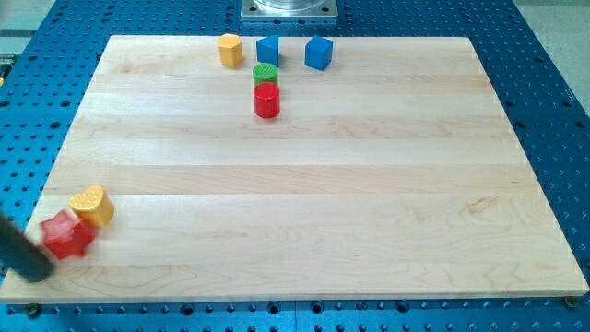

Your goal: Move the red star below the red circle

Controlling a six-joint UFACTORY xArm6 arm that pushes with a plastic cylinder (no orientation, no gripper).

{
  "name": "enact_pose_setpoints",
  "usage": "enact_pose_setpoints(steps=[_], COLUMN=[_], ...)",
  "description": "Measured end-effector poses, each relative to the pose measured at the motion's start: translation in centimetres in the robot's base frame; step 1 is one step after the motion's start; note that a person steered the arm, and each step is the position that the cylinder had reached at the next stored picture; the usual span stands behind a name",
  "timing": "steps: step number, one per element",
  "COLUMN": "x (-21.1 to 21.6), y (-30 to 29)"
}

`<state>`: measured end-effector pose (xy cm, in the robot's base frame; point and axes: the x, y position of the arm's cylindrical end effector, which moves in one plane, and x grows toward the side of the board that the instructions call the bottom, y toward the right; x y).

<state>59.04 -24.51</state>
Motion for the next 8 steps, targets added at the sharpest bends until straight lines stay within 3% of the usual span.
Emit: enact_pose_setpoints(steps=[1, 2, 4, 5, 6, 8], x=[-7.0, -10.9, -14.4, -16.5, -14.2, -16.9], y=[5.4, 8.0, 0.1, 2.5, 8.0, 11.3])
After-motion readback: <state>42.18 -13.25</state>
